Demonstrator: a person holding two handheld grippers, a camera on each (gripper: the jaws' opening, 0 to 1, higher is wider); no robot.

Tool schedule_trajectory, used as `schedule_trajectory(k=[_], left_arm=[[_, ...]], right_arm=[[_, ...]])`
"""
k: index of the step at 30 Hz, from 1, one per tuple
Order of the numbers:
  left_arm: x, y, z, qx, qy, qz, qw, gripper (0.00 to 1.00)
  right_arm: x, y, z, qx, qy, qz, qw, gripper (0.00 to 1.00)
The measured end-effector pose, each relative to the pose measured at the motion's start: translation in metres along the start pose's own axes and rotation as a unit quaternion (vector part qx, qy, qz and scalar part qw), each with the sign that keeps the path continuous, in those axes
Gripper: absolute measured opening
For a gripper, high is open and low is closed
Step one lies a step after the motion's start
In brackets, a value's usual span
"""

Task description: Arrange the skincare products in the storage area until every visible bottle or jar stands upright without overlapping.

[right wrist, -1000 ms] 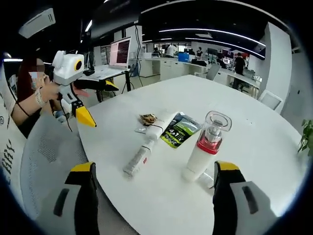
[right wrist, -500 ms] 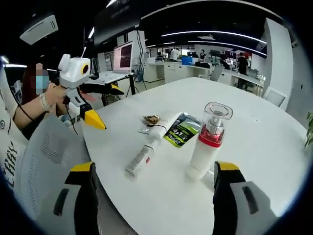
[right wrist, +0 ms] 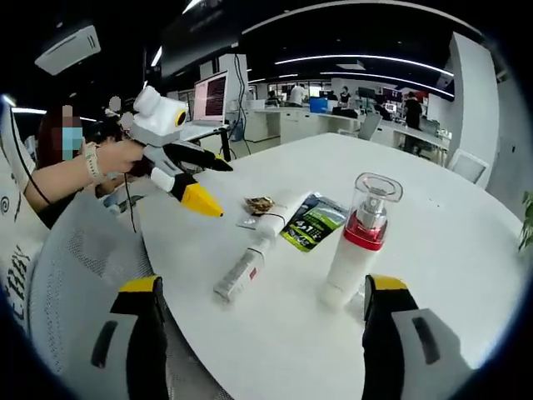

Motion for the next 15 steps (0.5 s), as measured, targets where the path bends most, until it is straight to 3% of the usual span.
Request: schedule_trajectory(k=[5,10,12,15], left_arm=[[0.003,0.007,-0.02,-0.012,0.01,0.021,0.9997,0.95],[0.006,0.01,-0.041,-0.03,0.019,0.079,0.9963,0.92],[0.007,0.015,-0.05,-0.023,0.023,0.106,0.9938,0.92],[0.01,0.028,-0.066,-0.004,0.037,0.092,0.9951,0.91]], right_arm=[[0.002,-0.001,0.0,-0.01,-0.003,-0.004,0.9999,0.99],[-0.001,0.001,-0.002,-0.015,0.005,-0.007,0.9999,0.99],[-0.001,0.002,-0.002,-0.015,0.004,-0.008,0.9998,0.99],[-0.003,0.001,-0.005,-0.015,0.006,-0.013,0.9998,0.99]])
Point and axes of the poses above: the point that each gripper's makers call its tool centre point, and the gripper's own axes: z roughly backward along the fingers, y roughly to its left, x roughly out of its top, the point moved 7 cm from there along z, roughly backward along the fingers
